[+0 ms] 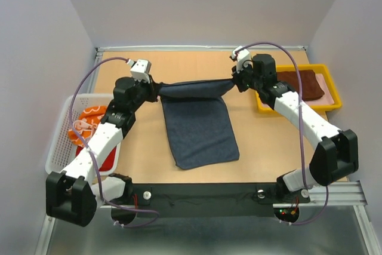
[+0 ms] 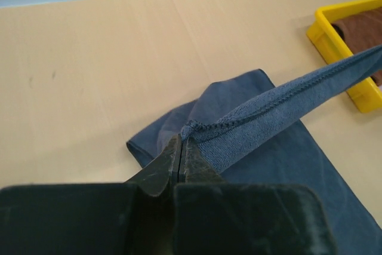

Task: Fold and stack the towels
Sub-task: Fold the towel

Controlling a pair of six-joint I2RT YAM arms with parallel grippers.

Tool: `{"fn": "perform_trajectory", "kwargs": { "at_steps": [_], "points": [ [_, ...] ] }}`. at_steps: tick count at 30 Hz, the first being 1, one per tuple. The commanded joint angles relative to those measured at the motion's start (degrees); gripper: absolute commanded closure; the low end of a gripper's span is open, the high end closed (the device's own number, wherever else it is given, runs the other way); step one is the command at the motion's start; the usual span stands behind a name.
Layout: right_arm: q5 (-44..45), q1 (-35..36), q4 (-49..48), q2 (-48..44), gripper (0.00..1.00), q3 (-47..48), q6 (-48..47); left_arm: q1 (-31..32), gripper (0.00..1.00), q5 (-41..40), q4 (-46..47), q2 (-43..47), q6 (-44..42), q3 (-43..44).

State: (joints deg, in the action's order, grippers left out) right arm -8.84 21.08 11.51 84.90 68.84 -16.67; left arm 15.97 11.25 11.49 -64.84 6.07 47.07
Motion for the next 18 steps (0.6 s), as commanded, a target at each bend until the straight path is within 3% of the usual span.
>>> {"fn": "perform_trajectory", "kwargs": {
  "at_steps": [1, 14, 18],
  "points": [
    [3.7, 0.0, 1.1, -6.1, 1.00, -1.2, 1.8, 0.8, 1.00, 1.1, 0.6, 4.9, 3.6, -3.3],
    [3.6, 0.0, 5.9, -14.7, 1.00, -3.2, 3.7, 3.6, 1.00, -0.7, -2.9, 8.8, 6.9, -4.0],
    [4.4, 0.1, 6.0, -13.3, 0.99, -1.7, 2.6, 3.5, 1.00, -4.5, -4.1, 8.3, 4.6, -0.1]
  ]
}}
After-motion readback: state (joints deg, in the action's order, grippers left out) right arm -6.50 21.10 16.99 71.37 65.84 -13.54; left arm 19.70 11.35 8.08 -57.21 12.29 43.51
